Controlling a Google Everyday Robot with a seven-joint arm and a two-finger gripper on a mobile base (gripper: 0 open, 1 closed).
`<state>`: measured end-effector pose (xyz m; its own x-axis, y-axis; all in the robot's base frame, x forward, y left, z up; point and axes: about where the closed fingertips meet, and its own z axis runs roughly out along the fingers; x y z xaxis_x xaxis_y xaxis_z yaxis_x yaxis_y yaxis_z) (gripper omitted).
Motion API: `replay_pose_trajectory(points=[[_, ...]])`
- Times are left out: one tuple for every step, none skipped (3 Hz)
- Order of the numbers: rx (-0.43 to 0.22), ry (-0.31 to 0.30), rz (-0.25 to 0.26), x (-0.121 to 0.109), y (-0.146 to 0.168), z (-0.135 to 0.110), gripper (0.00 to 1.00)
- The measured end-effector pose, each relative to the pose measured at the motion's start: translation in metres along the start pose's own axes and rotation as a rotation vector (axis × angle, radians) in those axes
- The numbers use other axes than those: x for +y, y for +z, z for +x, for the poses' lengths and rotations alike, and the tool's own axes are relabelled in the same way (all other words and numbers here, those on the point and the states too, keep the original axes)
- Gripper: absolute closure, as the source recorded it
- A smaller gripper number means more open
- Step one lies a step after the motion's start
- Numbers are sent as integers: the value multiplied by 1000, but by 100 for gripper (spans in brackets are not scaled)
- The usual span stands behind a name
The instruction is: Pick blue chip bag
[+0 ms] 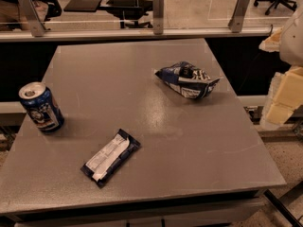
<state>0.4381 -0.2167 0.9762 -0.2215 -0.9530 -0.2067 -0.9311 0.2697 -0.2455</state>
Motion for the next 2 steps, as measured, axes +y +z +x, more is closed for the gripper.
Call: replay_pose_trajectory(points=[[0,0,0,0,0,0,0],[-31,18,19,-10,18,-13,0]])
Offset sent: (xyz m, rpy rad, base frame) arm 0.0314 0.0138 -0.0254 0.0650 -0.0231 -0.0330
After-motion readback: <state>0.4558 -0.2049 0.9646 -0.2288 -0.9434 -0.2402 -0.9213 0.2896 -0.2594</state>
